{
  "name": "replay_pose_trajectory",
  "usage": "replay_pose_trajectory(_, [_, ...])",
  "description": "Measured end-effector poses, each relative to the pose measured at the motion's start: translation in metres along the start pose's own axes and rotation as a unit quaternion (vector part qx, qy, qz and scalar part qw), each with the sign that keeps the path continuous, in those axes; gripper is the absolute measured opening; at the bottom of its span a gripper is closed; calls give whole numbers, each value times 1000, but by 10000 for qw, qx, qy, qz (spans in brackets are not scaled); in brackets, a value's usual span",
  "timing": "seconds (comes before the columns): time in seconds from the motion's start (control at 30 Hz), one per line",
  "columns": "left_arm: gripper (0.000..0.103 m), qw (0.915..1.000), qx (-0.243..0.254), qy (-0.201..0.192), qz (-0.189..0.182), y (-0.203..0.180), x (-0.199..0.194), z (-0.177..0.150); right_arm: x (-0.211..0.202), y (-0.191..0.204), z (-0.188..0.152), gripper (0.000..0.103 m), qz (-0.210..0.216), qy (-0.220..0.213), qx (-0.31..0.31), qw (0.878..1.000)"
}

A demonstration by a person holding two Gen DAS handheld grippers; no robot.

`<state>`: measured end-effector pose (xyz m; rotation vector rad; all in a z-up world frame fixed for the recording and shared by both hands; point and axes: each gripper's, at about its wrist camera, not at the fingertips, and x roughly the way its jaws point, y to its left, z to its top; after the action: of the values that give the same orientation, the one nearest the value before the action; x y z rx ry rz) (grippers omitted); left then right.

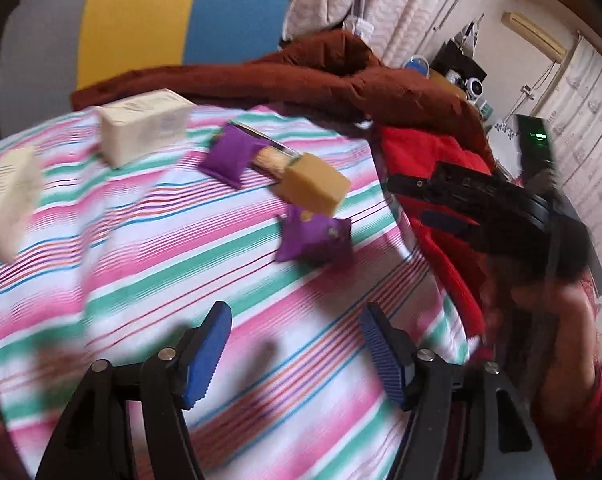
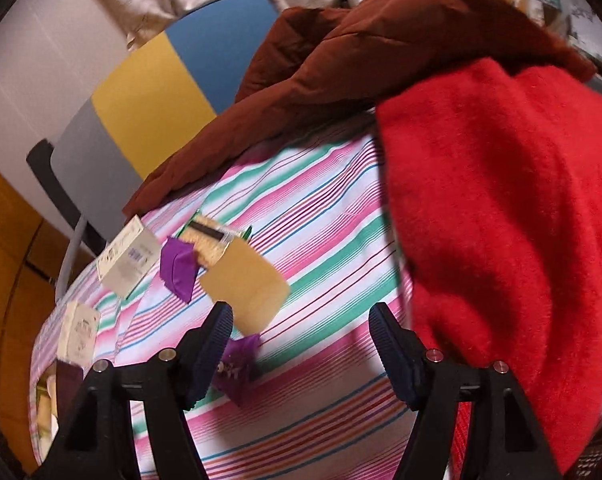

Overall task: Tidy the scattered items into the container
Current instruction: 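Grasp the purple snack packet with the left tool while the right tool grasps a yellow sponge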

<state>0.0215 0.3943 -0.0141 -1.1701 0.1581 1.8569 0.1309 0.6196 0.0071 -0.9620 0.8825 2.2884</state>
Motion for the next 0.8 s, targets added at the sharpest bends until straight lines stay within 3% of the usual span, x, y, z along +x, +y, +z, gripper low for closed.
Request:
replay_pose_trajectory(0.23, [69, 9992, 265, 283, 81, -18, 64, 28, 4, -15, 4, 71, -18, 1, 362, 9993])
replay_pose_trajectory(0.37, [69, 9988, 403, 240, 105, -23, 80, 35, 5, -20, 4, 71, -80, -12, 467, 9989])
replay_pose_trajectory(0.5, [60, 9987, 495, 53, -44, -20, 85, 37, 9, -18, 4, 71, -97, 49, 408, 9991])
replay_pose_trajectory(0.6, [48, 9983, 551, -137, -129, -14, 81, 31, 11, -14, 3, 71, -104, 86, 324, 9994])
replay_pose_trajectory(0.8, [44, 9988, -1, -370, -325, 16, 62, 19, 14, -4, 1, 72, -119, 162, 55, 9998])
